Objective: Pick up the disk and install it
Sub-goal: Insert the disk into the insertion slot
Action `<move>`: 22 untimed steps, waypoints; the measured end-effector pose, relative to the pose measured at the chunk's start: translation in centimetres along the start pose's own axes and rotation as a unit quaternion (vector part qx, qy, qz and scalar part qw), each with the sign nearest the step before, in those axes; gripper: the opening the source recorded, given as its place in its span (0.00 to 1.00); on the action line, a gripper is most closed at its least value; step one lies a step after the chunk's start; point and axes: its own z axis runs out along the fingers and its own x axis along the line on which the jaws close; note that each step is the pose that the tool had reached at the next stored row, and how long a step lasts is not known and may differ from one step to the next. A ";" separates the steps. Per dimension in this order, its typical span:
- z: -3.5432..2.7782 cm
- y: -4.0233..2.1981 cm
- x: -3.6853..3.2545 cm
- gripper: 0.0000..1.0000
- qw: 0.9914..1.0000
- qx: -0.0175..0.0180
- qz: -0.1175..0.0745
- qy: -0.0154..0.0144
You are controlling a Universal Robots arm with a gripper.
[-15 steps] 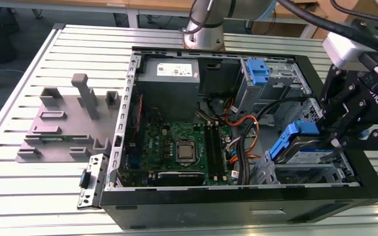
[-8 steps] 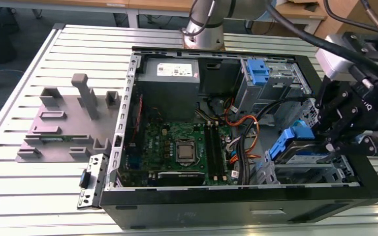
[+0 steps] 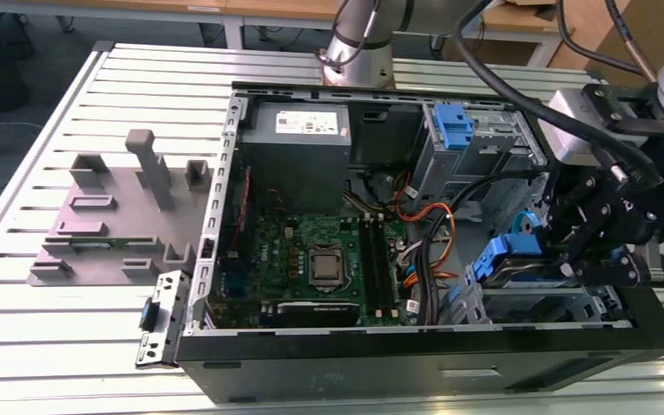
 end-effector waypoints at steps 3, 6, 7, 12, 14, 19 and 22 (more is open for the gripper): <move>0.42 -0.01 0.01 0.35 1.000 0.000 0.000 0.000; 0.42 -0.01 0.01 0.35 1.000 0.000 0.000 0.001; 0.42 -0.01 0.01 0.35 1.000 0.000 0.000 0.001; 0.43 -0.01 0.01 0.42 1.000 0.000 0.000 0.001; 0.43 -0.01 0.01 0.48 1.000 0.000 0.000 0.001; 0.78 0.36 0.03 0.48 1.000 0.002 -0.001 -0.004; 0.82 0.45 0.04 0.48 1.000 0.004 -0.002 -0.005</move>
